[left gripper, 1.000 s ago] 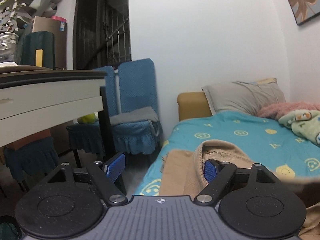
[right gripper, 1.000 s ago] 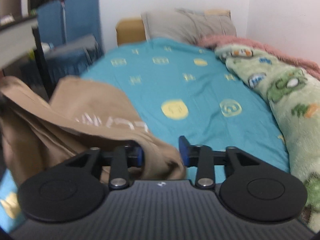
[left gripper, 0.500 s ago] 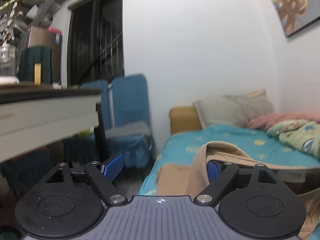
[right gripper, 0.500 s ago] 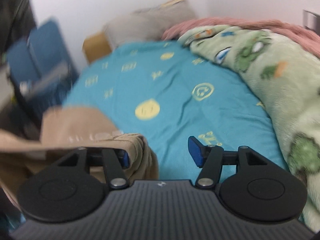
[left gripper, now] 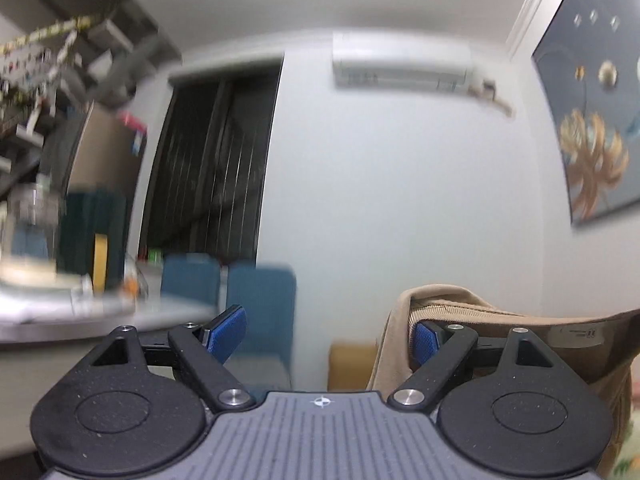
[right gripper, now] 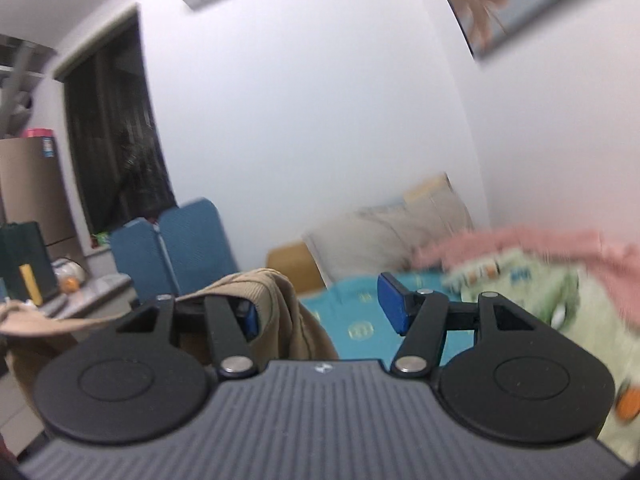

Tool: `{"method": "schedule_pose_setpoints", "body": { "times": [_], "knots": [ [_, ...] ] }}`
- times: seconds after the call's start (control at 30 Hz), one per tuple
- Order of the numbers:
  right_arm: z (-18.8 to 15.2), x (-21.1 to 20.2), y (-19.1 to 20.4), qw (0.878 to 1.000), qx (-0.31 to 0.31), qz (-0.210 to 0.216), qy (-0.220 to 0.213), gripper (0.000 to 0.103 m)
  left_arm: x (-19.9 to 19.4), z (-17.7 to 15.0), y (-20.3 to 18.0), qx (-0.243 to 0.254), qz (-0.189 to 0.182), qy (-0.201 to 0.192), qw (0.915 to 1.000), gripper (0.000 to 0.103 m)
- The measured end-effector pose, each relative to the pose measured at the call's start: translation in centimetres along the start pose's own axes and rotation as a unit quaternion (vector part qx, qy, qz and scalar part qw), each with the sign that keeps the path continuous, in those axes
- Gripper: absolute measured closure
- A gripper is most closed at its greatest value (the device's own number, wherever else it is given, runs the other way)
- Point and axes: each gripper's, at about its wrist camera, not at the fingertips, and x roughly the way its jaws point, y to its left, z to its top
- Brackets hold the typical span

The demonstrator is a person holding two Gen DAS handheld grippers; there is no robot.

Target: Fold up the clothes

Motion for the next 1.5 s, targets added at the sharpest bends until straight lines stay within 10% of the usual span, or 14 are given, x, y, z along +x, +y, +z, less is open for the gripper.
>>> {"method": "schedule_pose_setpoints", "body": {
  "times": [0.53,0.83,1.13,1.3,1.5],
  "knots": [
    [12.6,-17.2,4.6,0.996,-0.047,0.005,-0.072,0.043,-8.1,18.9,2.2,-0.059,-0.049,0.010,0.9970,0.017],
    [14.1,-11.0,3.1,0.997,-0.056,-0.039,-0.040,0.043,0.8,19.2,-0.6,-0.049,-0.049,0.072,0.9950,0.017],
    [9.1,9.8,-0.7,0.993,-0.053,-0.105,0.018,0.036,21.1,6.0,-6.5,-0.020,-0.016,0.152,0.9881,0.013],
    [1.3,23.1,-4.6,0.989,-0.048,-0.125,0.069,0.036,32.7,-7.6,-9.3,-0.015,-0.007,0.219,0.9756,0.012],
    [-10.8,39.8,-11.1,0.972,-0.058,-0.134,0.184,0.036,45.4,-26.9,-11.9,0.024,-0.029,0.335,0.9414,0.013]
  ]
}}
